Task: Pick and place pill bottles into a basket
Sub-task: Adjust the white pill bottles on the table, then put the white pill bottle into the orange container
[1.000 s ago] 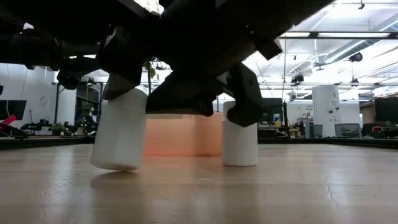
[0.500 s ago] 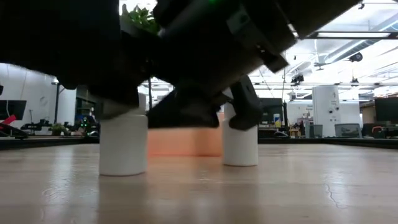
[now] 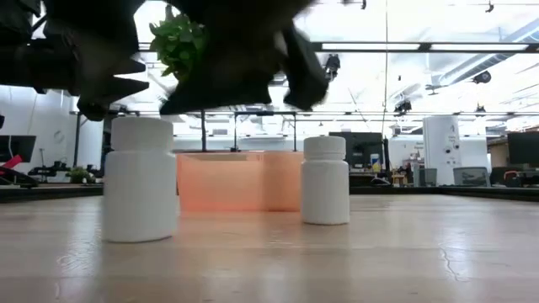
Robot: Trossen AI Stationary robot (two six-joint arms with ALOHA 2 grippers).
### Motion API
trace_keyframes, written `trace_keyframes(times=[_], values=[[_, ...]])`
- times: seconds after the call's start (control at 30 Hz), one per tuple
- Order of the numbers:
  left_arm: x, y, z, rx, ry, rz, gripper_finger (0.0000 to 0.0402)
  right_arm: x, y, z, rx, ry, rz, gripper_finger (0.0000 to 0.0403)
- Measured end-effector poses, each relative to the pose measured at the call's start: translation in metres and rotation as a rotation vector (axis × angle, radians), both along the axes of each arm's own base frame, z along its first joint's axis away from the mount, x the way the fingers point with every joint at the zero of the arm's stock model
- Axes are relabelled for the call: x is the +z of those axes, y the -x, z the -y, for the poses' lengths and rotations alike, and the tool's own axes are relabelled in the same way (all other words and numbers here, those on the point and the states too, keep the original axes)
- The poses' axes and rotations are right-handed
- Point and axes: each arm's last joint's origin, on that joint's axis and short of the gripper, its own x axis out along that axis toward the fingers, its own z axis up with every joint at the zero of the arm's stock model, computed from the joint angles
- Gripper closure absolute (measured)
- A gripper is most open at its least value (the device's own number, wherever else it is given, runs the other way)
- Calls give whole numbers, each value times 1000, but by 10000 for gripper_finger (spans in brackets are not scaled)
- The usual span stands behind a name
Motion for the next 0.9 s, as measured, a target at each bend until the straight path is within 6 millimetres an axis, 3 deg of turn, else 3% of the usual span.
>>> trace_keyframes(times=[0.23,0.43,0.63,0.8,0.9], values=[[0,0,0,0,0,0,228,29,-2,-6,24,40,-56,155],[0,0,0,0,0,0,228,59,5,-9,35,-84,-159,158],[0,0,0,0,0,0,228,87,44,-8,-114,-344,-412,171],[0,0,0,0,0,0,228,106,73,-14,-280,-751,-605,182],[0,0,0,0,0,0,228,117,86,-24,-407,-962,-633,187]])
